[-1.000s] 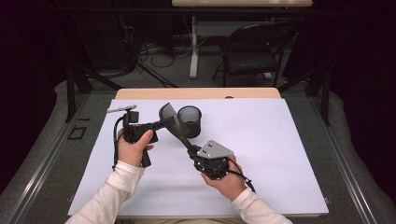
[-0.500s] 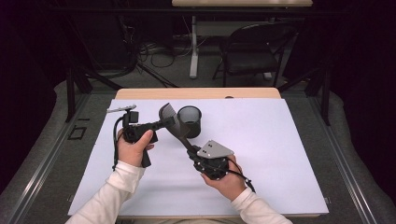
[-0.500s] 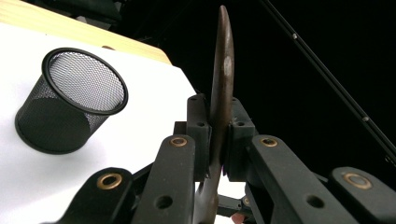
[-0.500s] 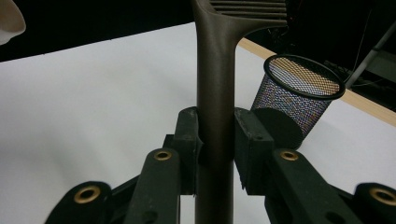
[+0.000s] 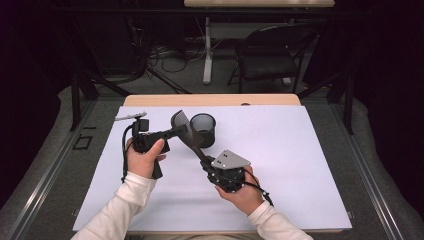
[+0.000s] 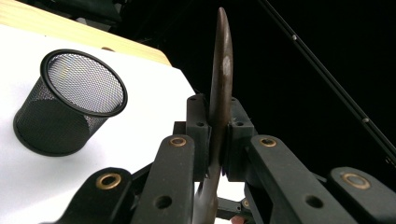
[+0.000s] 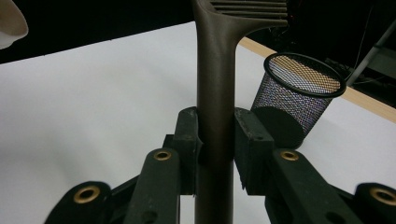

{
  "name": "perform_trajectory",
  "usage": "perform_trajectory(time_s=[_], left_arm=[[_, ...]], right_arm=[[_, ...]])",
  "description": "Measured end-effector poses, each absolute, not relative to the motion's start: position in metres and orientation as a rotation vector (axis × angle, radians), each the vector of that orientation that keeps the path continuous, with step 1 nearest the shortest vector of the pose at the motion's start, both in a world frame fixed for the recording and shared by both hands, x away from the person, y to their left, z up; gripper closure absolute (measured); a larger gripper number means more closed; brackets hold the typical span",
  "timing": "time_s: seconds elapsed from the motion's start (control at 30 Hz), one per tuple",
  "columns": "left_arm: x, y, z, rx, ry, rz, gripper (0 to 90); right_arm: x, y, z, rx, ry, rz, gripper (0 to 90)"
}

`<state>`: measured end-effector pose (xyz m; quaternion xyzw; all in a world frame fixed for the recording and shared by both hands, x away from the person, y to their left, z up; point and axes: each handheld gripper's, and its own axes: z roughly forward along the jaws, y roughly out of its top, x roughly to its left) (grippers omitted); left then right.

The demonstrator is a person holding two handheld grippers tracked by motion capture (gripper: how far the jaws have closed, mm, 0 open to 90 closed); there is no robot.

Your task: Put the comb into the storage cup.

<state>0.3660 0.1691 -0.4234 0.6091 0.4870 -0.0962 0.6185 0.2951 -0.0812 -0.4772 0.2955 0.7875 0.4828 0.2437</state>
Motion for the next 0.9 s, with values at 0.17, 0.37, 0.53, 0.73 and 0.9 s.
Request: perform_trajectory(time_s=[0.17,0.37,0.53,0.73,0.9], left_arm=[[0.3669,0.1688,-0.4246,1.393,1.129,-0.226,83.9],[0.3679,0.1682,-0.4258,1.391,1.128,-0.227,83.9],[0.3690,0.1676,-0.4269,1.390,1.132,-0.227,83.9],[0.3701,0.1674,-0.4278,1.383,1.133,-0.226,83.9],[0.3713,0.1662,-0.4290,1.385,1.131,-0.222,83.9]], right_arm=[[0.2956,-0.0812,-0.4774,0.810,2.153,1.315,72.4],[0.2962,-0.0811,-0.4781,0.810,2.158,1.313,72.1],[0.2970,-0.0809,-0.4788,0.814,2.164,1.305,71.5],[0.2978,-0.0803,-0.4797,0.805,2.169,1.302,67.9],[0.2993,-0.0805,-0.4806,0.803,2.179,1.305,63.2]])
